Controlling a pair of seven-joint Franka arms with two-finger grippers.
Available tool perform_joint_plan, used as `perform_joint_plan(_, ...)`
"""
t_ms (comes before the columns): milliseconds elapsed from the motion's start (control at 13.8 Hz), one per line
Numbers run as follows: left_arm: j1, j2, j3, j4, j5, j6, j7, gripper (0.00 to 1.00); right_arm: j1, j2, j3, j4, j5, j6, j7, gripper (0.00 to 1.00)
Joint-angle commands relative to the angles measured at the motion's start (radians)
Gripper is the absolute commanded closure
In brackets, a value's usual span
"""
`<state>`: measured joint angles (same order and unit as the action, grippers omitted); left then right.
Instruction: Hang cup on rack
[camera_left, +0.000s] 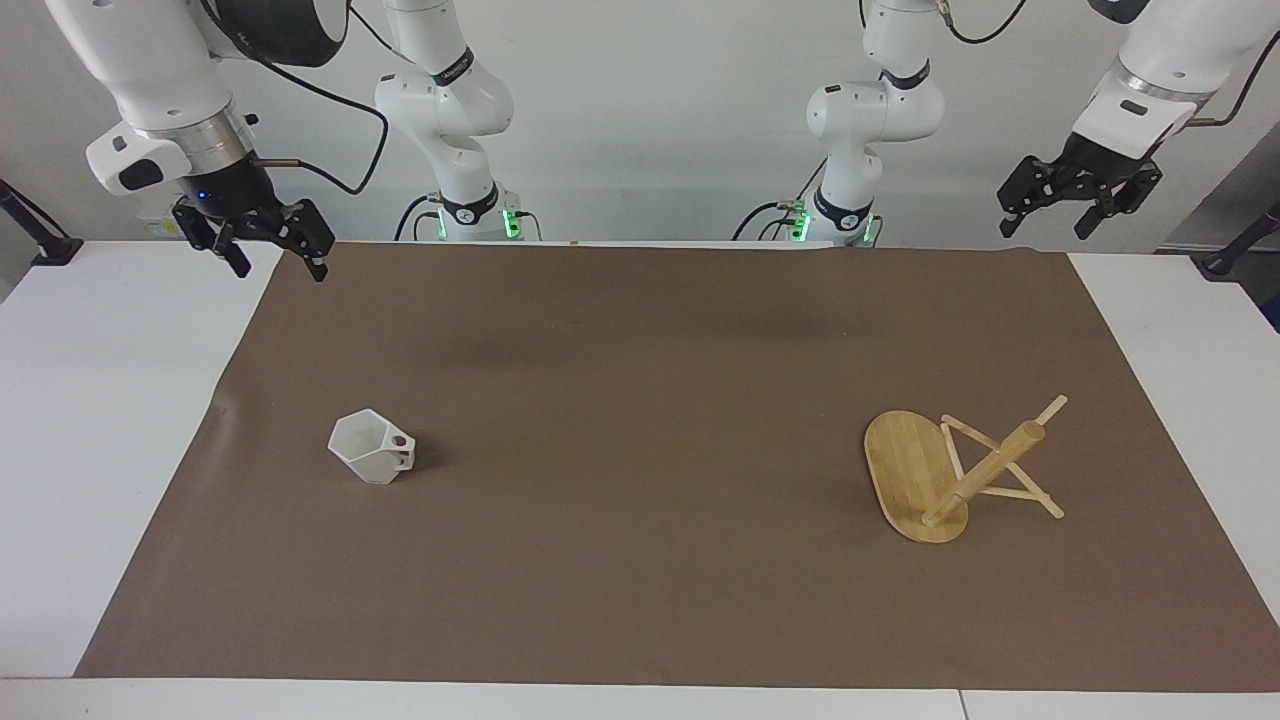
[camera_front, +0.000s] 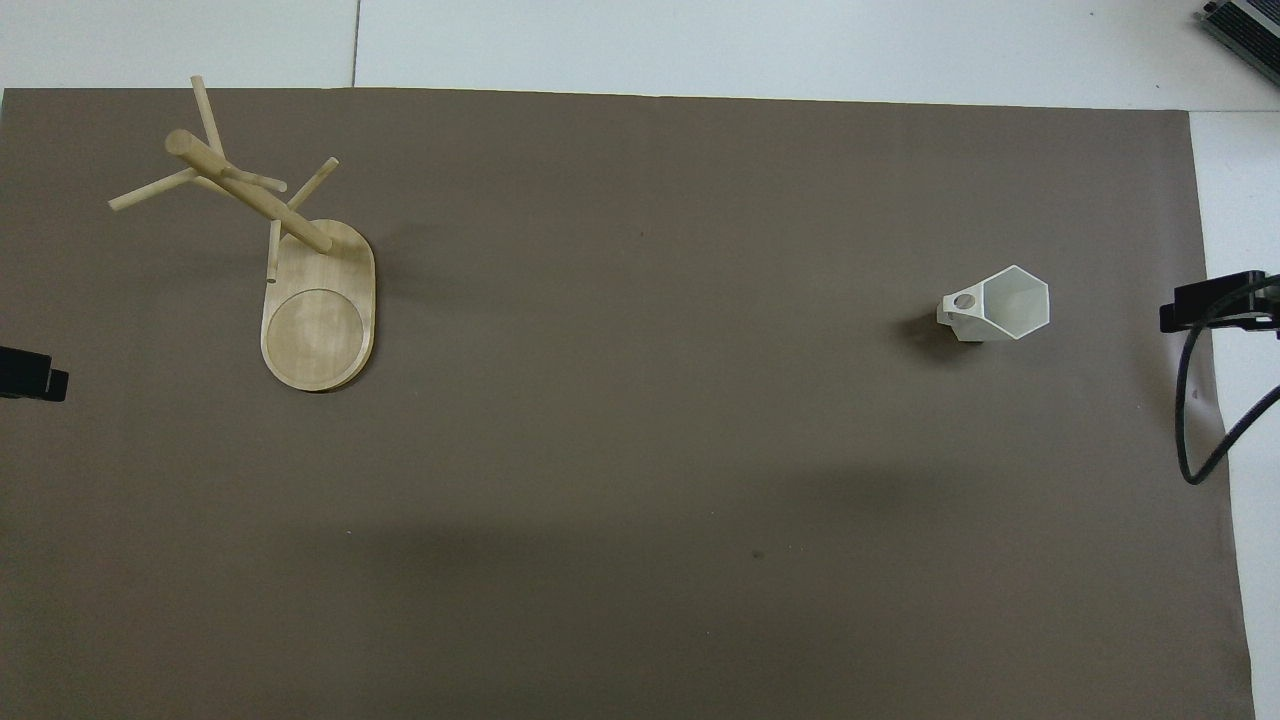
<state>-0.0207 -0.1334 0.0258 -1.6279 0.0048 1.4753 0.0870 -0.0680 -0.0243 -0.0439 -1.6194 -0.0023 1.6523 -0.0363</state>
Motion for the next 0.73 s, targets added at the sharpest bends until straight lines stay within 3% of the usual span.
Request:
perform_joint_plan(0,-0.001,-0.018,0.005,-0.009,-0.016,-0.018,-0.007,0.00,-0.004,-0.025,-0.001,-0.075,-0.005,0.072,-0.008,0.00)
perform_joint_plan(290,-0.001,-0.019,0.005,-0.010,-0.016,-0.018,-0.006,0.00,-0.004,0.004,0.001,-0.189,-0.005,0.255,-0.010,0.00)
perform_joint_plan(653,-0.001,-0.019,0.005,-0.010,-0.016,-0.016,-0.006,0.00,-0.004,0.121,0.001,-0.201,-0.005,0.404,-0.022,0.00)
